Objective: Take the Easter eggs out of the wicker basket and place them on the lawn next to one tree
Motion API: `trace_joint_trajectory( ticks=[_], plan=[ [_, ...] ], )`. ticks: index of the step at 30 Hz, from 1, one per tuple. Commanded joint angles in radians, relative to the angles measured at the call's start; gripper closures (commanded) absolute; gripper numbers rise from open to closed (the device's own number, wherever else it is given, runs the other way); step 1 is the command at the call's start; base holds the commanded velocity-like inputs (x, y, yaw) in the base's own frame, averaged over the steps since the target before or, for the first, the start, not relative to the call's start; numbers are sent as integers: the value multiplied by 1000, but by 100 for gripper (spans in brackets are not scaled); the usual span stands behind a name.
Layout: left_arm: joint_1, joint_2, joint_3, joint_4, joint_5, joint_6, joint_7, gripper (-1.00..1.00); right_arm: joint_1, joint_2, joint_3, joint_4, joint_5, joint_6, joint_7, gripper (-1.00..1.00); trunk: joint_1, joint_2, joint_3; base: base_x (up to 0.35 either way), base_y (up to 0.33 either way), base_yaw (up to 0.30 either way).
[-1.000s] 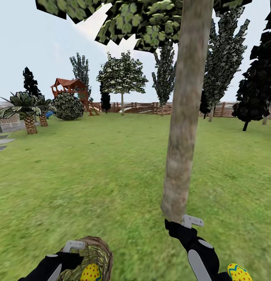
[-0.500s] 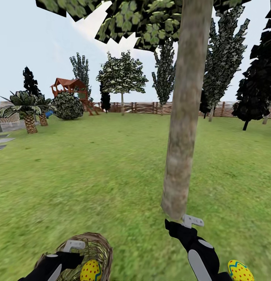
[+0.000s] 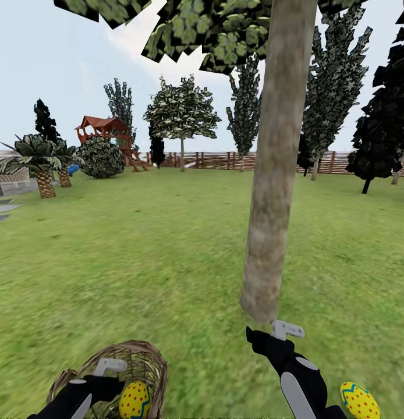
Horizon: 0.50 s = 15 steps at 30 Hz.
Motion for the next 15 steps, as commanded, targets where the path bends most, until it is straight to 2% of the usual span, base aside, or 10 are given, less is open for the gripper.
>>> trace_joint_trajectory(
  ticks=[1,15],
  plan=[
    [-1,1,-3,-1,3,4,0,-100,-1,-1,2,-1,-9,1,-10,-100,4,-8,-4,0,0,0],
    [0,0,-3,-1,4,4,0,-100,-1,1,3,-1,-9,1,-10,-100,57,-106,-48,0,0,0]
  ],
)
